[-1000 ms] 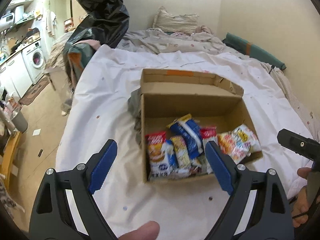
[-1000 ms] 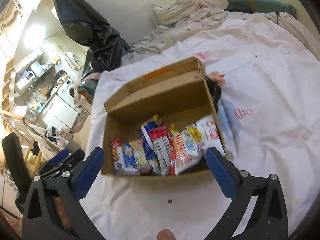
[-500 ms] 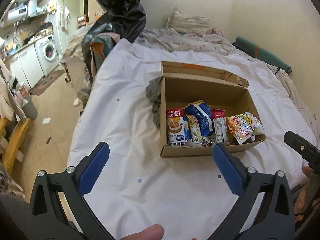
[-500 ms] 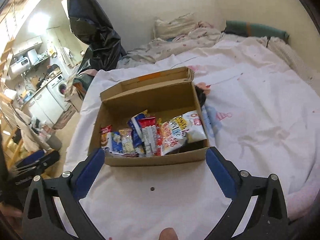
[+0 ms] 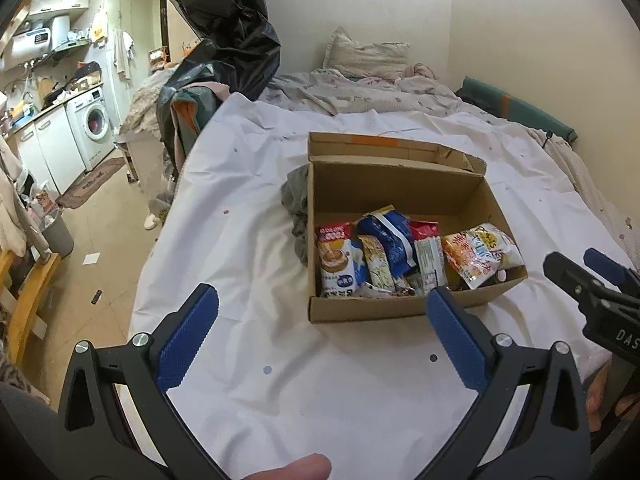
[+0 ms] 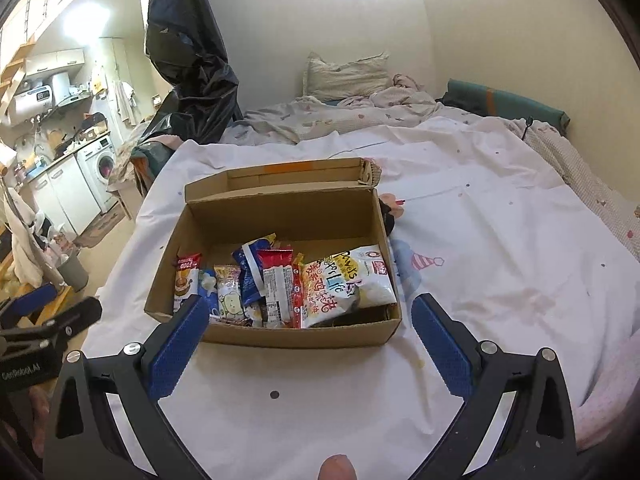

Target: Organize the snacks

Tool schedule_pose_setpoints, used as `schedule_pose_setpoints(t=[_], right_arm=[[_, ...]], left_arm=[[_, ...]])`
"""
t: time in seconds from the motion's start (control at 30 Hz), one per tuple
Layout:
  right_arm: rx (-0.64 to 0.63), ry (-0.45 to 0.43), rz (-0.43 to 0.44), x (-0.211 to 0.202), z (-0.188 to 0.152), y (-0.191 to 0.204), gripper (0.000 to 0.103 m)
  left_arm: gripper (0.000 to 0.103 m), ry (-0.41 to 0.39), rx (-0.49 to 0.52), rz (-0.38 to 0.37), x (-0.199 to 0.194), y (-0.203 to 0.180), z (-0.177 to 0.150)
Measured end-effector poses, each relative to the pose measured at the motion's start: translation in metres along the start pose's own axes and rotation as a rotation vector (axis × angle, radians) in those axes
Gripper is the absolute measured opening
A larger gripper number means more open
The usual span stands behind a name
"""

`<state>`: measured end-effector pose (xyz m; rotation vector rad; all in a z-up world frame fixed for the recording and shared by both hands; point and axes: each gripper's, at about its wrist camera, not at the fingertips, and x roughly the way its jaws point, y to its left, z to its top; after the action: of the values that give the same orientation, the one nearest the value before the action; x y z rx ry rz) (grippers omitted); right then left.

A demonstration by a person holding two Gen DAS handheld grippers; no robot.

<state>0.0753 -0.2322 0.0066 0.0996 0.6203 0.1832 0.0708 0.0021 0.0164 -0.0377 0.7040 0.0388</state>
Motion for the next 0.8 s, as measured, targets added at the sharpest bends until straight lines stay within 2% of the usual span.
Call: schedule_pose_setpoints(t=[0.8], right_arm=[[-0.017,0.005,-0.024,0.0025,-0.0023,0.0019,0.103]], left_arm=[[0.103,0.0,-0.033,-0.005,0.0013,0.0046,-0.0024]])
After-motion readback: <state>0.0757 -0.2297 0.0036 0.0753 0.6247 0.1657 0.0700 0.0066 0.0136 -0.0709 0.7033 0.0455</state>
